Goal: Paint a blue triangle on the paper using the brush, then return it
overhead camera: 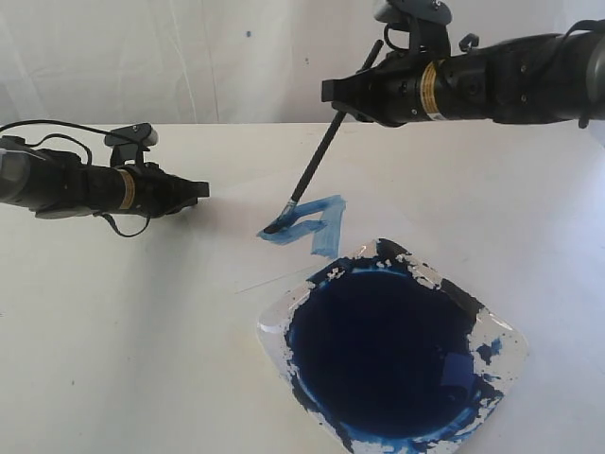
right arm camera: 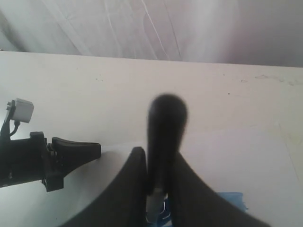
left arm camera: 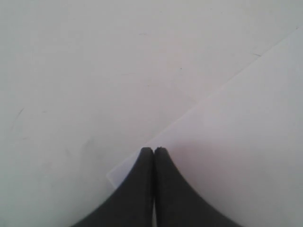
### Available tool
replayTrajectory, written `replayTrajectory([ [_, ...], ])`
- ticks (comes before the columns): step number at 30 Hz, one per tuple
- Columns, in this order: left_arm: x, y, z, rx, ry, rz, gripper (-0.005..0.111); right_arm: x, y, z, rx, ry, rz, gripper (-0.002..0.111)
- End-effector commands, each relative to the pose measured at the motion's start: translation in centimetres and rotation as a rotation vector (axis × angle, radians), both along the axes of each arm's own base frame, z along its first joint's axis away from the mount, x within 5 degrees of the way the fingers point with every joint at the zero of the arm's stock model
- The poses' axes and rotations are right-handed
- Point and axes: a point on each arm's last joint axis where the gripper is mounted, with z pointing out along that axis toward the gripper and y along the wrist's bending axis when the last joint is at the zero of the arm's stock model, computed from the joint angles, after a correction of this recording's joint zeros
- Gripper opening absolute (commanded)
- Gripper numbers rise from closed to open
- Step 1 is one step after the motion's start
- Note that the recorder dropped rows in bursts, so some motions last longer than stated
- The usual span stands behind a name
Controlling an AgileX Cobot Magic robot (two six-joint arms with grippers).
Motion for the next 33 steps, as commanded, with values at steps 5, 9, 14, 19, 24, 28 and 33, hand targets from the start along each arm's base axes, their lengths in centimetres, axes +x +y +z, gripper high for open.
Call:
replayTrajectory([
  [5,0.1,0.2,-0.2,0.04,0.006,0.024,0.0,-0.3,-0.4,0.2,-0.054,0.014,-0.002,0.0],
  [9,0.1,0.2,-0.2,0.04,0.006,0.024,0.0,-0.5,-0.5,0.6,-0.041,0.016,-0.007,0.0],
  [14,0.1,0.2,-0.2,0.037,0.006,0.021,0.0,-0.7,-0.5,1.3,-0.032,0.002,-0.001,0.0],
  [19,0.1,0.2,-0.2,0.036,0.006,0.021,0.0,-0.9,-0.5,1.7,-0.021,0.003,-0.001,0.0],
  [24,0.1,0.2,-0.2,0.035,0.005,0.019,0.0,-1.1,-0.4,1.7,0.007,0.034,0.012,0.0],
  [28,0.1,0.2,-0.2,0.035,0.005,0.019,0.0,-1.2,-0.3,1.7,0.01,0.037,0.022,0.0],
  [33,0.1,0.1,-0.2,0.033,0.005,0.018,0.0,-1.3,-0.3,1.6,0.016,0.048,0.042,0.0],
])
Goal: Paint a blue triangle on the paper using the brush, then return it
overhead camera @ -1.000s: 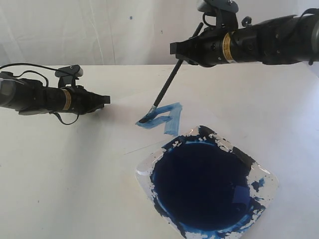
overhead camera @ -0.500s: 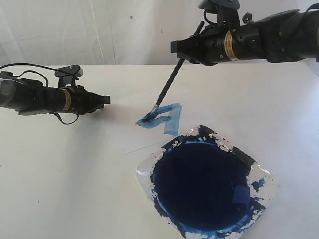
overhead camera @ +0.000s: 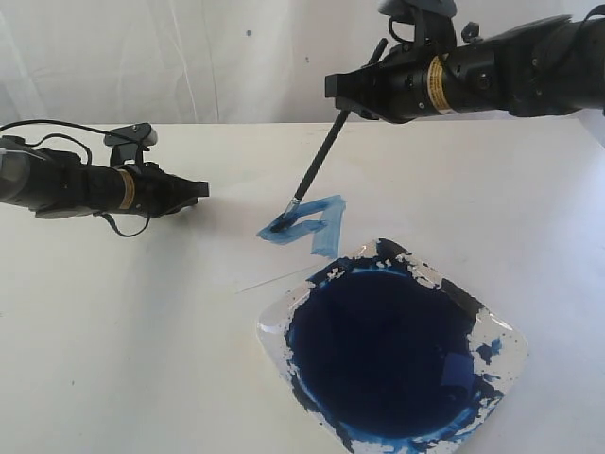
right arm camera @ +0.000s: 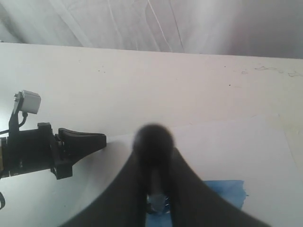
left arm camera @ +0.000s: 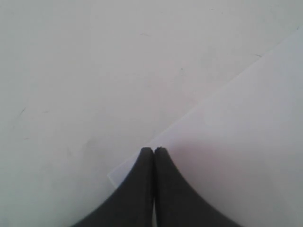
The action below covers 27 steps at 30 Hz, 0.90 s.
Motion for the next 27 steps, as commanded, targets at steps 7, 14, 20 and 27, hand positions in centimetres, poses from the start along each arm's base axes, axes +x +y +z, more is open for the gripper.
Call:
replayTrajectory([
  [7,0.0,0.1,-0.2,0.033,0.004,0.015,0.0,-1.5,-1.1,-2.2,-0.036,0.07,0.021,0.0],
  [14,0.0,0.1,-0.2,0.033,0.004,0.015,0.0,-2.8,-2.4,-1.9,-0.057,0.063,0.001,0.0],
  [20,0.0,0.1,-0.2,0.033,0.004,0.015,0.0,-3.4,-2.5,-0.4,-0.032,0.034,0.025,0.0],
  [27,0.1,0.1,-0.2,0.027,0.006,0.022,0.0,-4.4,-3.5,-2.6,-0.086,0.08,-0.031,0.0],
])
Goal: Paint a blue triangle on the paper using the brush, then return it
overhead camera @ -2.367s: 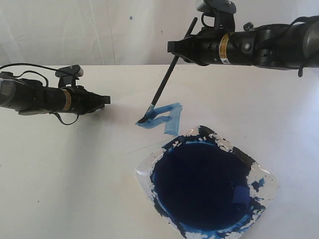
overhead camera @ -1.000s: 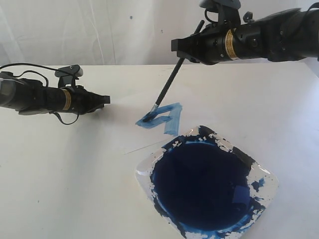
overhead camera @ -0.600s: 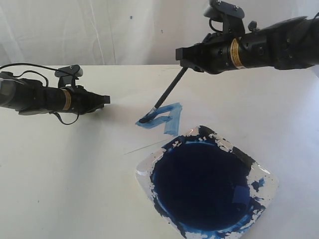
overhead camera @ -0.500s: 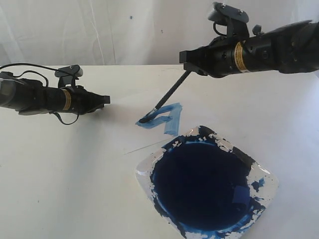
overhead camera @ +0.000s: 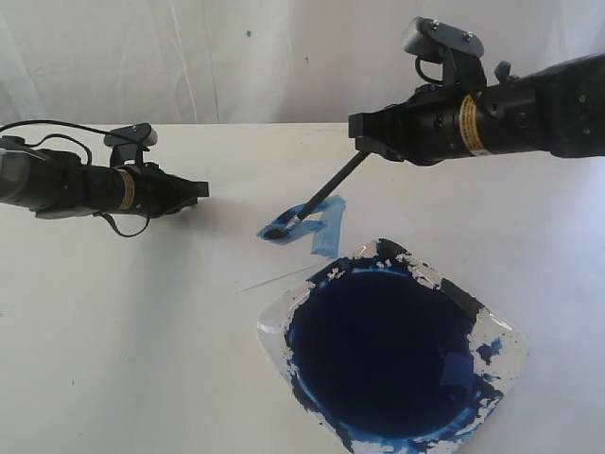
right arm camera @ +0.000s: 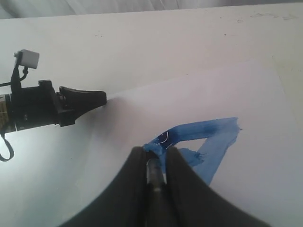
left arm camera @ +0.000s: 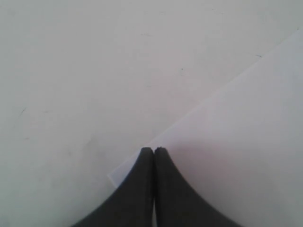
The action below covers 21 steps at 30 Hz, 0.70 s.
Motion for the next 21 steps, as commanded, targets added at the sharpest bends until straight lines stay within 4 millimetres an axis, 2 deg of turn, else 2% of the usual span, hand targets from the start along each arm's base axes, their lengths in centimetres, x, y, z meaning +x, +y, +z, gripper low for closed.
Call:
replayTrajectory([
  [1,0.1,0.1,-0.2,0.023,0.006,0.025,0.0,-0.6,-1.2,-0.6,-0.063,-0.022,-0.036,0.0],
  [6,0.1,0.1,-0.2,0.022,0.007,0.026,0.0,-1.7,-2.4,0.1,-0.105,-0.071,-0.1,0.0],
  [11,0.1,0.1,-0.2,0.022,0.007,0.026,0.0,-2.5,-3.7,-0.2,-0.169,-0.101,-0.178,0.0],
  [21,0.1,0.1,-0.2,0.022,0.007,0.026,0.0,-3.1,-4.7,0.0,-0.216,-0.139,-0.231,0.0],
])
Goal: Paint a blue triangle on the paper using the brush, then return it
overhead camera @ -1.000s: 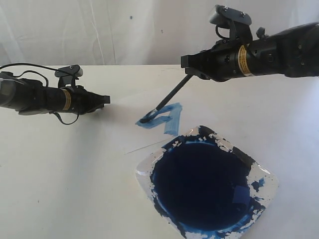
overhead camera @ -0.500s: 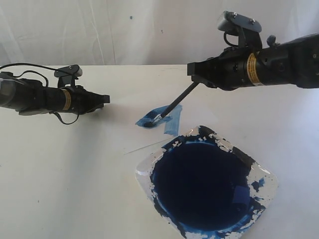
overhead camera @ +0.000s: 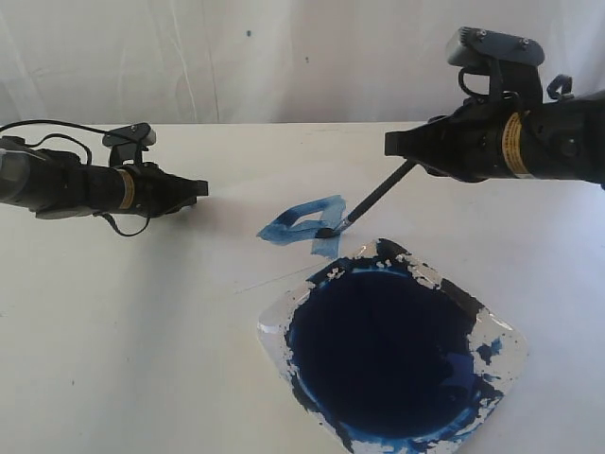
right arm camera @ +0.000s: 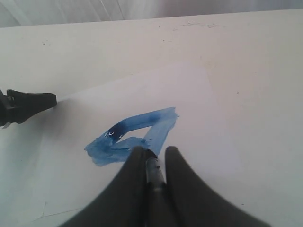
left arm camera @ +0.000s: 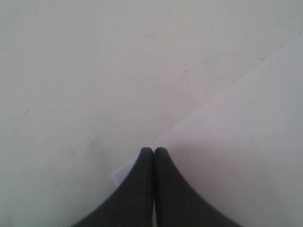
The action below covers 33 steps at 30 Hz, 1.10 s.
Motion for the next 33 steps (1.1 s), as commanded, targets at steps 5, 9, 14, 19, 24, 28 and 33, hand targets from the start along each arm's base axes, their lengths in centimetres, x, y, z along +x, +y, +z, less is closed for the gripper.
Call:
replayTrajectory([
  [5,0.0,0.1,-0.2,0.029,0.005,0.016,0.0,0.0,-1.1,0.1,-0.105,-0.066,-0.042,0.0],
  [9,0.1,0.1,-0.2,0.027,0.005,0.018,0.0,-0.6,-1.0,1.2,-0.068,-0.082,-0.013,0.0],
  [14,0.1,0.1,-0.2,0.027,0.005,0.018,0.0,-0.9,-0.4,2.9,0.006,-0.101,0.035,0.0],
  [19,0.0,0.1,-0.2,0.026,0.005,0.016,0.0,-0.7,0.2,4.3,0.097,-0.105,0.056,0.0],
  [24,0.1,0.1,-0.1,0.021,0.006,0.022,0.0,0.2,1.1,2.7,0.164,-0.034,0.072,0.0],
  [28,0.1,0.1,-0.1,0.022,0.006,0.023,0.0,2.3,3.0,-0.9,0.189,0.067,0.126,0.0],
  [33,0.1,0.1,-0.1,0.022,0.006,0.023,0.0,3.3,3.0,-2.5,0.132,0.069,0.097,0.0],
])
